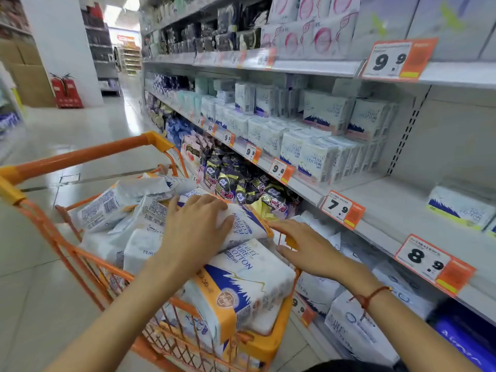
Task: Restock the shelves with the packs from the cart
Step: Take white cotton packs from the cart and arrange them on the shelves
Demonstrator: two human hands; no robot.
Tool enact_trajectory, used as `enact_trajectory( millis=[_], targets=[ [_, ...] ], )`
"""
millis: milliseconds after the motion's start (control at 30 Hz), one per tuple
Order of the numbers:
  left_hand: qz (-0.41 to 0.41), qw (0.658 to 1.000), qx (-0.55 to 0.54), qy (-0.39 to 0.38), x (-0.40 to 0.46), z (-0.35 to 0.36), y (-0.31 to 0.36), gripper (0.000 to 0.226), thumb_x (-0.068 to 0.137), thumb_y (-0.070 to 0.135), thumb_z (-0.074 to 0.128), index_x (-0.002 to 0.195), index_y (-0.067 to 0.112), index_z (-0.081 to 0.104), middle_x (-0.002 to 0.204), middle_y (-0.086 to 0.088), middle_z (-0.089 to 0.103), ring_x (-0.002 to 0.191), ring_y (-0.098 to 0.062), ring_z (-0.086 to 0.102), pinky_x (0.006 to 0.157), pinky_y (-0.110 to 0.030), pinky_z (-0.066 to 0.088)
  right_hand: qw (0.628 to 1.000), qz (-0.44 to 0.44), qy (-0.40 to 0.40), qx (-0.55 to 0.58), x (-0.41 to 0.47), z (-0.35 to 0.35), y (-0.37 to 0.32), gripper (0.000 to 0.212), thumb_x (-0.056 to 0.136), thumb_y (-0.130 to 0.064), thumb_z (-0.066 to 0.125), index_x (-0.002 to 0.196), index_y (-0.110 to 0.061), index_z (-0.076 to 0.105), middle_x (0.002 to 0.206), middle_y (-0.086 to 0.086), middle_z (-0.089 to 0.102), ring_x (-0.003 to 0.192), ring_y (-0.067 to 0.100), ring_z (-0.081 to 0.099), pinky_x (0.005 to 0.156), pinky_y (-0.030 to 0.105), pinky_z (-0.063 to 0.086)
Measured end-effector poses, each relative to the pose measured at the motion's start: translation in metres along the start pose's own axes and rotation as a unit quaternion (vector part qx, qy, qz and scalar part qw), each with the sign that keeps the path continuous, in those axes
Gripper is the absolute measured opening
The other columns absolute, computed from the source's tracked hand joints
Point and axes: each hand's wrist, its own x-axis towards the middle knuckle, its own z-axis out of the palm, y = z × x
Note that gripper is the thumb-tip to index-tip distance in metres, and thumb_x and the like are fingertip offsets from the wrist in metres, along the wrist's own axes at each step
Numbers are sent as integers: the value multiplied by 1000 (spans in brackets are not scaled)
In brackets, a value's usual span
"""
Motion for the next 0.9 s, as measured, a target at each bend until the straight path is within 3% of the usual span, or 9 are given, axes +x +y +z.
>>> enact_trajectory(
  millis=[133,300,367,433,533,600,700,800,900],
  targets=[
    [32,997,-73,-6,1,21,-3,71,84,57,4,121,34,60,129,12,51,130,-15,33,109,-48,23,995,75,-58,11,1,13,16,40,91,-11,43,126,-26,55,144,-6,32,122,17,44,97,37,42],
    [54,992,-114,9,11,33,5,70,83,55,4,120,33,59,128,9,45,129,-15,26,103,-34,32,997,55,-58,-11,2,14,29,27,96,-27,43,120,-28,57,142,-5,35,128,21,40,101,40,39],
    [52,990,-129,-5,15,36,9,60,89,54,12,121,33,58,130,9,43,129,-14,24,103,-33,34,994,70,-60,-53,4,15,34,28,98,-32,41,122,-28,54,144,-5,32,133,23,32,103,37,35],
    [45,985,-165,-31,19,34,13,41,97,46,28,123,33,57,134,10,42,131,-13,22,104,-32,32,991,107,19,-84,7,8,29,27,98,-23,41,122,-25,53,138,-3,37,130,22,32,98,34,37],
    [26,965,-244,-90,30,25,14,37,96,36,49,131,29,50,143,7,40,135,-17,24,108,-34,26,984,115,130,38,6,-10,6,13,96,-26,47,102,-20,56,106,-1,55,101,17,53,76,28,44],
    [-6,956,-253,-152,39,15,14,55,92,41,54,141,21,38,149,0,33,136,-24,30,109,-37,29,979,115,57,158,4,-27,-7,37,92,-49,49,99,-16,62,99,4,61,90,19,58,79,30,46],
    [-44,981,-16,-187,44,3,19,81,89,66,37,145,8,27,152,-9,28,138,-30,29,112,-42,26,972,78,-142,168,-7,-41,-22,68,68,-84,44,115,-37,57,117,-15,59,108,2,56,99,29,45],
    [-77,966,143,-200,43,-5,25,100,79,81,22,131,-1,47,144,-19,40,136,-34,31,112,-45,21,959,60,-222,168,-14,-44,-31,32,73,-65,60,100,-53,47,106,-40,52,95,-25,49,91,7,40],
    [-70,961,132,-235,46,-9,19,82,74,86,23,76,12,59,124,-15,59,130,-32,37,113,-47,18,955,64,-208,200,-15,-47,-30,35,70,-56,69,102,-48,56,105,-33,61,96,-19,55,95,12,43]
  ],
)
